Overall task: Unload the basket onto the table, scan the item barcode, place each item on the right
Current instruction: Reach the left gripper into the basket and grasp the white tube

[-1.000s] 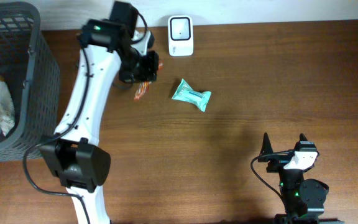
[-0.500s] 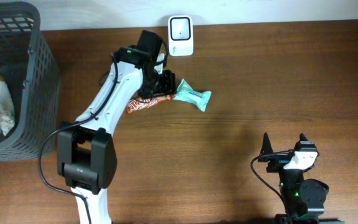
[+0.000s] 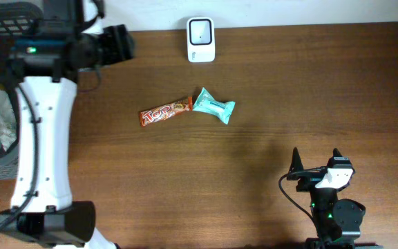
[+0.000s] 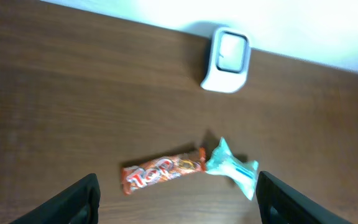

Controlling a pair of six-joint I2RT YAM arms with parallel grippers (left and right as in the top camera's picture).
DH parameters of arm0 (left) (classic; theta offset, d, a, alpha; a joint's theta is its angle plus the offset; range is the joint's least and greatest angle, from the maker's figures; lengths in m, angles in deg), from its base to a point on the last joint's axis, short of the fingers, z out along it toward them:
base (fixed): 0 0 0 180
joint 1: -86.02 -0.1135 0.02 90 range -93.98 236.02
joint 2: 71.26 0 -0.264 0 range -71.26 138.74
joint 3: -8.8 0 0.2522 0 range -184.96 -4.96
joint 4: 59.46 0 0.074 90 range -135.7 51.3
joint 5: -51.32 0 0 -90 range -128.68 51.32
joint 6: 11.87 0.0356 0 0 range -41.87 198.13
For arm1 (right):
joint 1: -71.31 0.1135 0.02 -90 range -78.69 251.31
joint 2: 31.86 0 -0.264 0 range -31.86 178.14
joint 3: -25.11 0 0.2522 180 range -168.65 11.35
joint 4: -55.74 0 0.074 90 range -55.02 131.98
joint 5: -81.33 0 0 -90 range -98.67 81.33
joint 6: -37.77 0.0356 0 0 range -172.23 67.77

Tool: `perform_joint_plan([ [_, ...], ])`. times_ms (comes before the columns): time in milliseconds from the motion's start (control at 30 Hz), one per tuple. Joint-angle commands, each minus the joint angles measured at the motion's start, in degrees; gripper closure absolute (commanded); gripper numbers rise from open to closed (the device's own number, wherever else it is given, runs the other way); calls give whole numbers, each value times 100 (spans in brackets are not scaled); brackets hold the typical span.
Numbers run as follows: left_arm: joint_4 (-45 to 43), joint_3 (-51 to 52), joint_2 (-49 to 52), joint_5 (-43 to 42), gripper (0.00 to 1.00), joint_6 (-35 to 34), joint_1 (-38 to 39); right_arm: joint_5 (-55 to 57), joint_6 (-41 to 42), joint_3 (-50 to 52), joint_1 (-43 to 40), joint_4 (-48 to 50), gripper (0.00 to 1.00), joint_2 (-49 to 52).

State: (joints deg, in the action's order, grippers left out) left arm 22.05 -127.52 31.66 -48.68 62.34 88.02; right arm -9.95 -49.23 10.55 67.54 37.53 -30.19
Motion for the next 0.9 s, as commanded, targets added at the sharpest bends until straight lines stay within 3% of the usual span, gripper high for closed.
perform_joint_plan([
  [0, -168, -39, -588, 83, 19, 87, -721, 68, 26, 48, -39, -11, 1, -33],
  [67, -219, -39, -745, 85, 2, -44, -1040, 68, 26, 48, -39, -11, 1, -33],
  [100, -245, -39, -793, 90, 0, -46, -1150, 68, 26, 48, -39, -11, 1, -33],
  [233, -341, -39, -833, 136, 1, -50, -1613, 68, 26, 48, -39, -11, 1, -33],
  [367, -610, -39, -833, 909, 0, -151, -2321, 68, 26, 48, -39, -11, 1, -33],
  [500, -658, -37, -706, 2026, 2, -151, -3010, 68, 26, 48, -39, -11, 1, -33],
  [667, -721, -35, 221, 2013, 16, -157, -3442, 68, 26, 48, -39, -11, 1, -33],
  [867, -1145, -35, 1547, 2033, 28, 1115, -3407, 68, 26, 48, -39, -11, 1, -33],
])
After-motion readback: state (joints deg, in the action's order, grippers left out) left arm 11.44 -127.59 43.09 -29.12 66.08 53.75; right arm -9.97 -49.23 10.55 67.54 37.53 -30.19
